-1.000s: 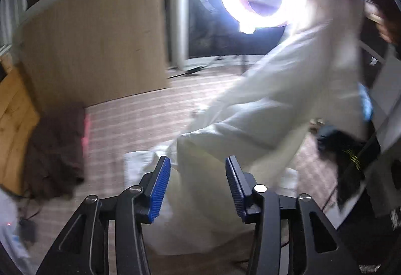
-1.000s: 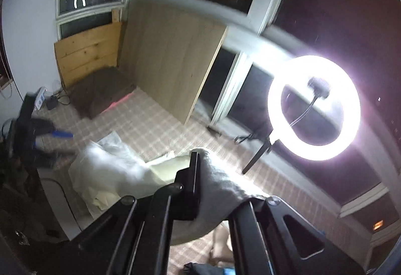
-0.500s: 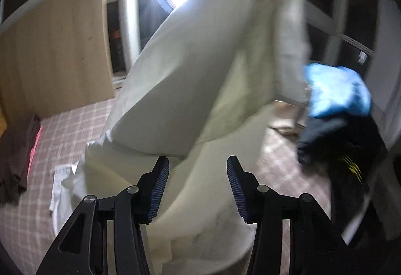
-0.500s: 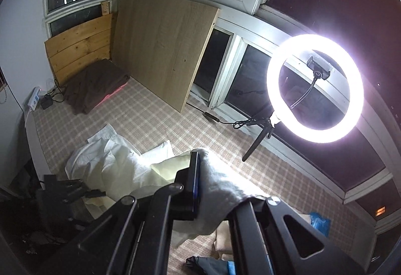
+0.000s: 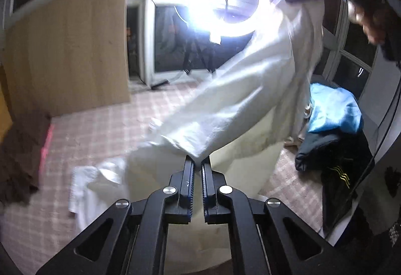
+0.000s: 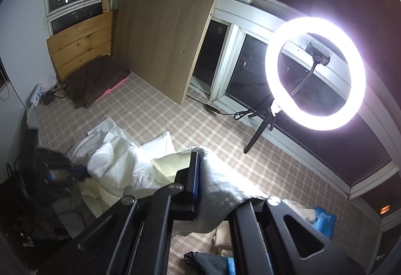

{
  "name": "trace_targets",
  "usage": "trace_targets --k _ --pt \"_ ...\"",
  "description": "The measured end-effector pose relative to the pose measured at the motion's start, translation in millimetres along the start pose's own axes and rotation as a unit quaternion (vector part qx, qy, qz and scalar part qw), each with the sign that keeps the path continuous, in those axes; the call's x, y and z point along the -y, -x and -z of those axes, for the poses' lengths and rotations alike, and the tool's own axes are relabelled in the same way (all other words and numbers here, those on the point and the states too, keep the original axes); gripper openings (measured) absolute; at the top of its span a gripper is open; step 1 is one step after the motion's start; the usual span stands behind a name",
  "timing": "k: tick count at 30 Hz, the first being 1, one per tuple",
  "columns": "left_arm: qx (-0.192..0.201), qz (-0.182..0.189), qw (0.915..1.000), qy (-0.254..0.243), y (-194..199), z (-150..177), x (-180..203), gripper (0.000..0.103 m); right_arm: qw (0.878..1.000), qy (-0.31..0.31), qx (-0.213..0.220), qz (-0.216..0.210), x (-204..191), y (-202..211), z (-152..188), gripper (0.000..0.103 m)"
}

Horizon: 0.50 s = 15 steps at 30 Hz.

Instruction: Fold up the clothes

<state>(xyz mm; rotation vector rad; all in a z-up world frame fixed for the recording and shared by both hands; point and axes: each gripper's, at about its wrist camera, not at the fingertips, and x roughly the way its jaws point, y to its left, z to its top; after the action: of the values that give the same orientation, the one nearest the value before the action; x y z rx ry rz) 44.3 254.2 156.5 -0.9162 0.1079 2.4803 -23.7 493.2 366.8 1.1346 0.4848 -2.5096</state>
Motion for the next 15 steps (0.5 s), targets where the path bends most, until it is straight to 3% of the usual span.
trace_targets --k 4,7,13,15 --pt "0.029 -0.029 0.9988 -0.025 30 -18 -10 0.004 1.000 -0.011 0.003 -0.023 2 2 13 0.002" --pt "0.027 -0.021 0.9992 -0.019 24 -20 -13 0.008 0.999 -0.016 0.002 -0.032 1 1 20 0.002" --pt "0.002 -0.017 0.9998 -0.013 -14 6 6 0.033 1.000 -0.017 0.004 -0.026 -2 7 16 0.002" --pt "0.003 -0.011 0.9999 0.001 -21 19 11 0.036 1.000 -0.014 0.002 -0.021 -2 8 12 0.002"
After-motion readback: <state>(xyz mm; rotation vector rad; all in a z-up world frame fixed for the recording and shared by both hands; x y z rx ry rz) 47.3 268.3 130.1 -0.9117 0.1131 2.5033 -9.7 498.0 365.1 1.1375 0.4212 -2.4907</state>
